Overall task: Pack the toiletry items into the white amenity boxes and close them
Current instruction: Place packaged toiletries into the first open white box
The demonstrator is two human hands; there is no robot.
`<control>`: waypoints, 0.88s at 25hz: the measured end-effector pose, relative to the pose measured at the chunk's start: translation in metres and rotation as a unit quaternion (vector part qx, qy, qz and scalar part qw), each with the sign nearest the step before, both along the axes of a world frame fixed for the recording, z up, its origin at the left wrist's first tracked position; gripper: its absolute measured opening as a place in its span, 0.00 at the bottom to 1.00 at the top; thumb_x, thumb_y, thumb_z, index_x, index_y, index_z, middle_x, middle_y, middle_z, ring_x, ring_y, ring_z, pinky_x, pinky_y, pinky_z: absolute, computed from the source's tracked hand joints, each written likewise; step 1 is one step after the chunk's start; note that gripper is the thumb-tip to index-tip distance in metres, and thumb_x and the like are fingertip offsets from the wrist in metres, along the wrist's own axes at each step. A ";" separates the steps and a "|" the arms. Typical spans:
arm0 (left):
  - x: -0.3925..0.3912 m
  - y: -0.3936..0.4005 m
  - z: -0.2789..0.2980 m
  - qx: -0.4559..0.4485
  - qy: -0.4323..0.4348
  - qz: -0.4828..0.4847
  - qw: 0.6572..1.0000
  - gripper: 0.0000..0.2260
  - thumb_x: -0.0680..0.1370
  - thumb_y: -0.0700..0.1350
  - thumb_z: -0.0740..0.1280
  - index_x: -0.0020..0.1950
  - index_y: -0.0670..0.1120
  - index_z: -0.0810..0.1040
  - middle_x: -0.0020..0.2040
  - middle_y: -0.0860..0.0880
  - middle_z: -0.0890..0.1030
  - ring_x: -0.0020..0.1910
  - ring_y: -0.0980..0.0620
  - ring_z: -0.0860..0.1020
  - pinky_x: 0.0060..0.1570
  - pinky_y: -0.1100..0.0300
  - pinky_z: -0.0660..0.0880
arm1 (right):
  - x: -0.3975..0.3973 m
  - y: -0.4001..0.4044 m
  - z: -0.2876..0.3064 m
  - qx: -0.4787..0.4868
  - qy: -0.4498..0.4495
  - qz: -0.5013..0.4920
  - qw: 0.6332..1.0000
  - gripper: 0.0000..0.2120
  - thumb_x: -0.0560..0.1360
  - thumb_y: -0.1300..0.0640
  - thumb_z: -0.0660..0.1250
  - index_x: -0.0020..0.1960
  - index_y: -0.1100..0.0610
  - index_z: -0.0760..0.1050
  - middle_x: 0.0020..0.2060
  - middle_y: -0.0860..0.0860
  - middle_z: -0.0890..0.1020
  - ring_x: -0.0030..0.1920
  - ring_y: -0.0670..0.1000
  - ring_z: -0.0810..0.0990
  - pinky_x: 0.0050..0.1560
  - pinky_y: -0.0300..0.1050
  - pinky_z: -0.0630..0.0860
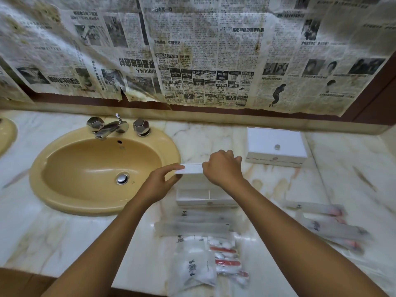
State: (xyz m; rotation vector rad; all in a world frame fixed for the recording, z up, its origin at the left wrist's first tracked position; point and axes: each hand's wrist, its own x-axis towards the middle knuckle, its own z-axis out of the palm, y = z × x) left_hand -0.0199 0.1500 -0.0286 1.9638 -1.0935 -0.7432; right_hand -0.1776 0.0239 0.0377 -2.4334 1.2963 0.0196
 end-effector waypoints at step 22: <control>-0.012 -0.018 -0.007 -0.036 0.028 0.140 0.989 0.16 0.79 0.49 0.68 0.65 0.49 0.72 0.57 0.50 0.77 0.53 0.51 0.78 0.46 0.61 0.73 | -0.046 0.075 -0.067 0.083 -0.013 0.205 0.975 0.14 0.75 0.60 0.61 0.58 0.55 0.79 0.51 0.54 0.82 0.52 0.57 0.79 0.50 0.47 0.73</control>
